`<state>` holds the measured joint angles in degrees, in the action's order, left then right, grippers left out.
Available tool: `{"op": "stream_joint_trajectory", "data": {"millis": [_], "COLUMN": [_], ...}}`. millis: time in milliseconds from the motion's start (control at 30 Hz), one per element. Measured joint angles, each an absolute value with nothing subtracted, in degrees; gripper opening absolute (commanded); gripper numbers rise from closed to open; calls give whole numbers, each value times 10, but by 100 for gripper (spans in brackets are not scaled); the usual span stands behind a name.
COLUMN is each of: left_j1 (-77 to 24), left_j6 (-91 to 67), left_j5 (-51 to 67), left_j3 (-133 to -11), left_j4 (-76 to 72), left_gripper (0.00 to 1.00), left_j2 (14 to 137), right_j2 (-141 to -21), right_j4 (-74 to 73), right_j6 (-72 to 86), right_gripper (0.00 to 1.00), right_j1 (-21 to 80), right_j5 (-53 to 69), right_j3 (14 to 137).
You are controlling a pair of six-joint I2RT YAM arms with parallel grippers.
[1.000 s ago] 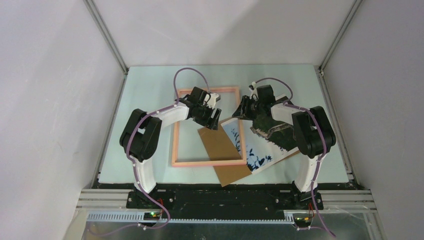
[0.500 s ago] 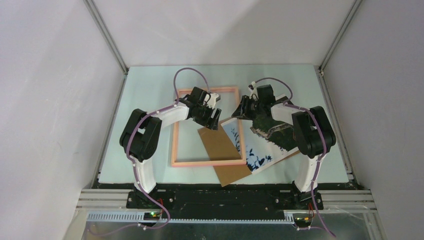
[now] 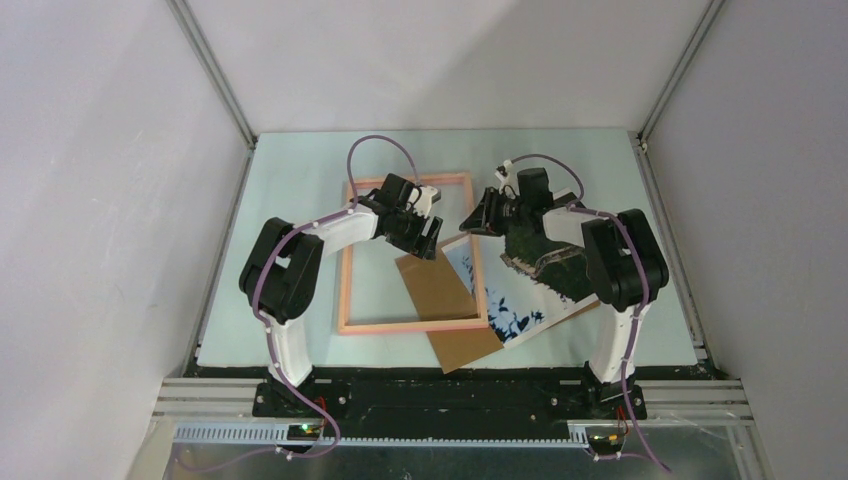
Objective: Put the photo into the frame
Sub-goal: Place the photo frame item in the photo frame.
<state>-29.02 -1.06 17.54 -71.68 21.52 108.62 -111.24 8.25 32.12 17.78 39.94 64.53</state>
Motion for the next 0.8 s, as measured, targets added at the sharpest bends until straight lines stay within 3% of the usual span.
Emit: {"op": "stream_joint_trajectory", "data": {"millis": [600, 733, 800], "left_j1": [-290, -290, -290], "left_j6": [-11, -11, -11], "left_j5": [176, 176, 176], "left_j3": [-711, -711, -711], "left_j4": [213, 212, 212], "left_gripper": [80, 80, 80], "left_j2": [1083, 1083, 1083], "right_j2": [-1198, -1201, -1204], "right_j4": [219, 231, 235], "right_j6": [390, 395, 398], "right_gripper": [32, 27, 19], "right_j1": [168, 172, 175], "right_j5": [507, 510, 510], "right_j3": [645, 645, 645]}}
